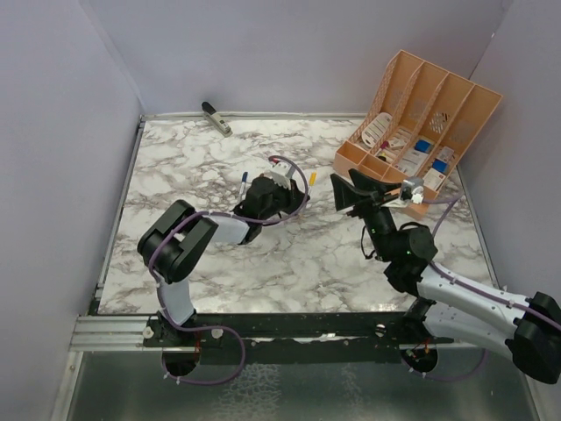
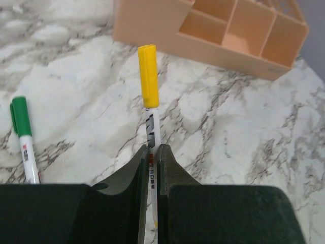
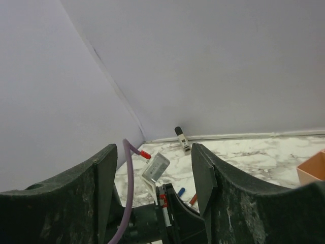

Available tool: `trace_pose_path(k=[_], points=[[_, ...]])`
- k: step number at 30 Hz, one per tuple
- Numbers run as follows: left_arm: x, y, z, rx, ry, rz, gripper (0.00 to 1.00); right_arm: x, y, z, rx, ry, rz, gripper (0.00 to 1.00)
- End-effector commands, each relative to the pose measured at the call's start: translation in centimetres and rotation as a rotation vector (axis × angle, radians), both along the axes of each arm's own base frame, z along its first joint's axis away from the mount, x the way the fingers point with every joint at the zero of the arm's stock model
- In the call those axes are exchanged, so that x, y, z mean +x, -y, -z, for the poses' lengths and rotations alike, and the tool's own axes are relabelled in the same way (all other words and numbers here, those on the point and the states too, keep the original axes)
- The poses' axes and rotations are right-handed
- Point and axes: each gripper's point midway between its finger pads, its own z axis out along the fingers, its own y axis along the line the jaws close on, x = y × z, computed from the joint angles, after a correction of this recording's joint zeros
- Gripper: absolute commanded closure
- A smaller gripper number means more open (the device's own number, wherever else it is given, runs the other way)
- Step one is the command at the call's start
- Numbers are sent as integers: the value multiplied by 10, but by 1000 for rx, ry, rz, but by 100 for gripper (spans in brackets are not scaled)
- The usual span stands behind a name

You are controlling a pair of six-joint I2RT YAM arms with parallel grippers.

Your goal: Insert the pens into the pen caps

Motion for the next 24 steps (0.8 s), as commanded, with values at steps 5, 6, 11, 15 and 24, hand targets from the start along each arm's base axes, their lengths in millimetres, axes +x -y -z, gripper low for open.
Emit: trace_pose_path(k=[5, 6, 11, 15, 24], points=[[10, 0, 62, 104, -210, -12, 100, 6, 9, 12, -50, -48, 69, 40], [13, 1, 64, 108, -213, -13, 100, 6, 8, 12, -53, -47, 66, 40], [25, 4, 73, 122, -235, -20, 100, 7, 7, 13, -58, -56, 63, 40], [38, 1, 78, 117, -248, -42, 100, 7, 6, 14, -62, -56, 57, 40], [62, 0, 89, 132, -286, -70, 100, 7, 5, 17, -72, -67, 56, 40]])
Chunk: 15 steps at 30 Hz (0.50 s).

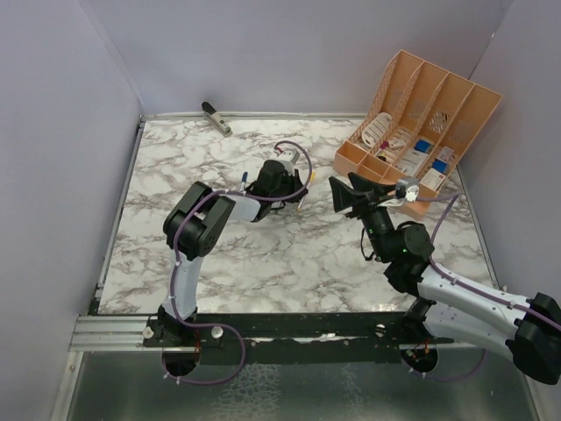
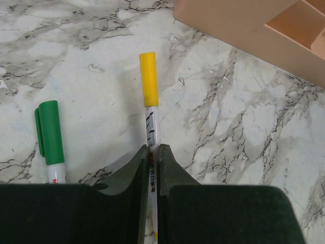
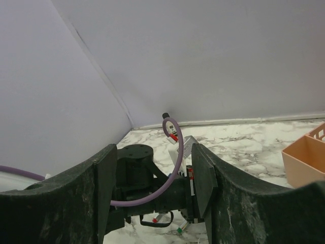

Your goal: Insert the pens into the pen caps

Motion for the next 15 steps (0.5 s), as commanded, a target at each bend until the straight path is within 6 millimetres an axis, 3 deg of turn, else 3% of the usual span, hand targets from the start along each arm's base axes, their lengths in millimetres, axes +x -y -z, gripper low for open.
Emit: trace_pose_path(k=[1, 9, 15], points=[[3, 1, 14, 7, -52, 3, 100, 1, 1, -3, -7, 0, 14, 40], [0, 0, 26, 2, -98, -9, 92, -1, 3, -2, -3, 7, 14, 40], [1, 0, 18, -6, -87, -14, 75, -2, 3, -2, 1, 11, 9, 40]])
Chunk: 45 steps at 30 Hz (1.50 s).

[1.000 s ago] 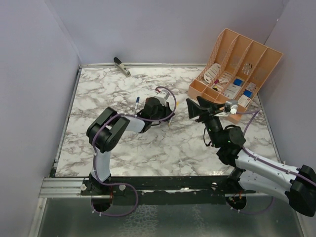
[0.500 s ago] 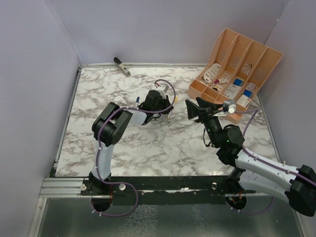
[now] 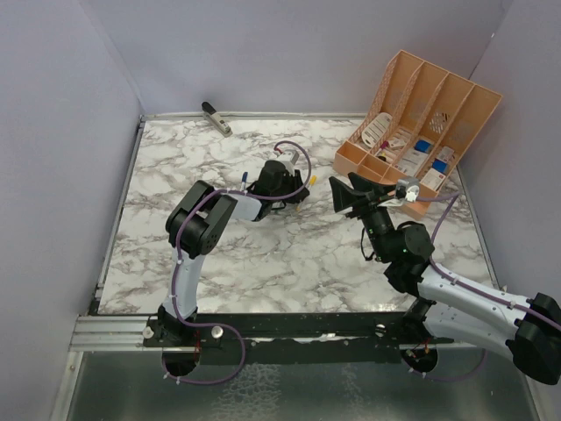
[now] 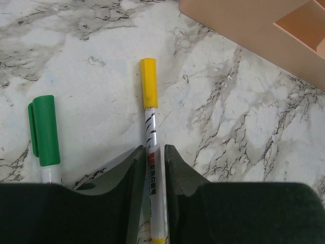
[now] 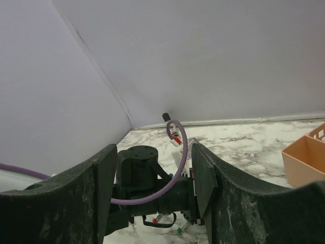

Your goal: Insert the pens into the pen caps

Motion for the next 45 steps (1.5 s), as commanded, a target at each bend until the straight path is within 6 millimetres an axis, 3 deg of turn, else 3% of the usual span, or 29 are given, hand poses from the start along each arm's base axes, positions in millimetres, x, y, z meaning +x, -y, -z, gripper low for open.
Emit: trace_pose_path(k=[1, 12, 16, 19, 26, 27, 28, 29, 35, 40, 43, 45], points=[[-4, 0, 4, 6, -25, 8, 72, -2, 3, -2, 0, 13, 9, 40], [3, -14, -50, 9, 107, -34, 57, 2, 12, -3, -8, 12, 68, 39], [-2, -21, -72, 11, 156, -43, 56, 14, 32, 3, -8, -36, 202, 32], [-5, -34, -90, 24, 201, -74, 53, 30, 49, 19, -78, -96, 340, 27], [-8, -97, -111, 51, 249, -192, 32, 57, 83, 54, -73, -178, 408, 26], [-8, -108, -114, 58, 255, -213, 23, 61, 90, 58, -68, -194, 421, 26], [-8, -119, -115, 66, 258, -235, 5, 65, 98, 62, -64, -208, 438, 26], [-9, -131, -120, 66, 267, -258, 2, 69, 107, 65, -60, -222, 460, 26], [-10, -202, -124, 151, 285, -419, 1, 92, 161, 74, -34, -275, 569, 26], [-13, -247, -118, 303, 286, -493, 1, 110, 189, 101, -28, -355, 588, 25], [-15, -263, -114, 339, 308, -503, 1, 107, 202, 107, -34, -353, 637, 25], [-13, -286, -108, 338, 283, -562, 1, 101, 214, 99, -31, -317, 681, 25]])
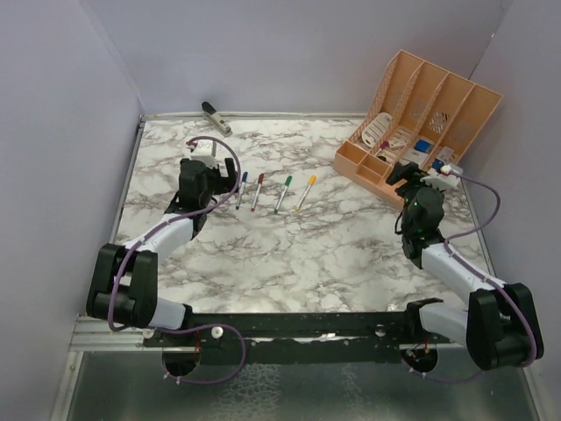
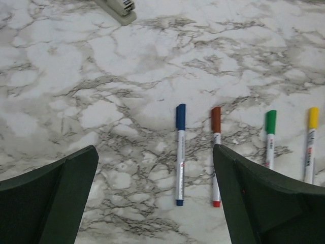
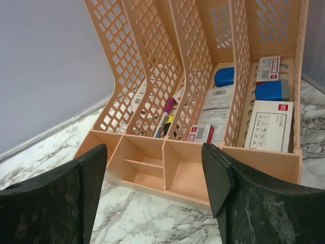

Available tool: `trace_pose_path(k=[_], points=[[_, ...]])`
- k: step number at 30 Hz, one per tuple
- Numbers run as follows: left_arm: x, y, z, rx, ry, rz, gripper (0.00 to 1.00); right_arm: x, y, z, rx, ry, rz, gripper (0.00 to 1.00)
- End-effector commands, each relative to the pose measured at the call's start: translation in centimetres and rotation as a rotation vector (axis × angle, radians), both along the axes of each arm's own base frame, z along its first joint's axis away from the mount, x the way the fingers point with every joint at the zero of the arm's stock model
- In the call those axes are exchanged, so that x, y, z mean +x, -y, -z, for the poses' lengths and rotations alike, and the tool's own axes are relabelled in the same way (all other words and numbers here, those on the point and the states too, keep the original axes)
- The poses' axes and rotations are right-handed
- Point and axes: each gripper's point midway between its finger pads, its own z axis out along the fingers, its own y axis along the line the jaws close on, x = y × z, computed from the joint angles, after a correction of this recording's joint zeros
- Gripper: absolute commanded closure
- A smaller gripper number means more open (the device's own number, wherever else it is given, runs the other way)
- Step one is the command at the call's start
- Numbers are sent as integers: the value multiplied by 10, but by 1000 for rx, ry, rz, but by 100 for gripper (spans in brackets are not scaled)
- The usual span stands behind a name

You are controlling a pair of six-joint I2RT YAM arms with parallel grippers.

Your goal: Insert the pens into the pen caps

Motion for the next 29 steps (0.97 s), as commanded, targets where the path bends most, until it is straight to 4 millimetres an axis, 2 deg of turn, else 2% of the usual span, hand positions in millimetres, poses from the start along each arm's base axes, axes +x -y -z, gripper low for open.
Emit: trace_pose_path(k=[1, 3, 6, 9, 13, 18, 29], points=[[-1, -57, 16, 44, -34, -133, 1, -7, 14, -17, -6, 69, 30, 25], [0, -92, 24, -4, -59, -217, 1, -11, 30, -21, -11, 71, 70, 25], [-1, -136, 31, -42, -75, -316, 1, -13, 55, -15, 17, 36, 125, 24], [-3, -153, 34, -20, -86, -374, 1, -19, 82, -9, 52, 27, 192, 24], [-7, -162, 45, 11, -124, -414, 1, -31, 114, -4, 100, 37, 282, 24], [-11, -167, 52, 26, -143, -438, 1, -41, 137, 7, 145, 18, 351, 24], [-11, -165, 49, 21, -125, -427, 1, -43, 135, 13, 159, 18, 335, 24]])
